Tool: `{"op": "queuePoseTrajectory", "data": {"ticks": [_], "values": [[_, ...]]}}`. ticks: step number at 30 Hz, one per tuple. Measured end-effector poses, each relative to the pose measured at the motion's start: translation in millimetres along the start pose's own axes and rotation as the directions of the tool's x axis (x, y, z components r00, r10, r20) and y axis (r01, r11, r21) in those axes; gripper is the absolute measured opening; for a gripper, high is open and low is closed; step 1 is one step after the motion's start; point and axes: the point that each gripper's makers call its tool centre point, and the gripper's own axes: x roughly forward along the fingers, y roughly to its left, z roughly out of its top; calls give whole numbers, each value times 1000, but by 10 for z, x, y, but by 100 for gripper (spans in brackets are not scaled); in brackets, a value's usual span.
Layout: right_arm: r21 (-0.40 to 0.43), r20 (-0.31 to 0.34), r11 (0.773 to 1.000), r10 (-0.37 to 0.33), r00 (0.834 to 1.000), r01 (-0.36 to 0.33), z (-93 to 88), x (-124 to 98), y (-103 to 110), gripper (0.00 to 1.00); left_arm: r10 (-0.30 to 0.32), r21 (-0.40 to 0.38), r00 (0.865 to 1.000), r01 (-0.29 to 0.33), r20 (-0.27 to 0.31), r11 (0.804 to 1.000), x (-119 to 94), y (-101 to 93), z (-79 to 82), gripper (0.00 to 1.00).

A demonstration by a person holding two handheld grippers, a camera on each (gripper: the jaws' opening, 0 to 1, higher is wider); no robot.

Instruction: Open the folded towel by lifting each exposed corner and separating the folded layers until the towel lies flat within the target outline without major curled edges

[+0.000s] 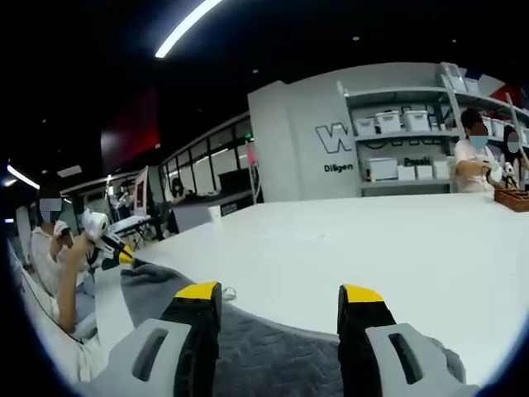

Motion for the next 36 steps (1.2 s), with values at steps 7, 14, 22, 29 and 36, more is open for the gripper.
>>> {"op": "queuePoseTrajectory", "data": {"ticks": [7, 14, 22, 29, 36], "values": [[4, 12, 1000, -18, 1000, 18, 39, -14, -69, 59, 38, 40, 999, -39, 27, 998, -64, 64, 70, 8], [4, 12, 1000, -13, 1000, 13, 30, -21, -9, 58, 143, 58, 989, -145, 36, 988, -105, 302, 92, 20], [0, 2, 1000, -7, 1000, 7, 25, 3, -20, 57, 105, 71, 994, -106, 24, 992, -76, 213, 88, 6], [-6, 5, 1000, -2, 1000, 2, 47, -14, -23, 57, 31, 157, 997, -42, 72, 987, -18, 6, 255, 2], [-6, 1, 1000, -2, 1000, 2, 54, -22, -75, 57, 37, 203, 992, -60, 119, 977, 48, 31, 352, 19]]}}
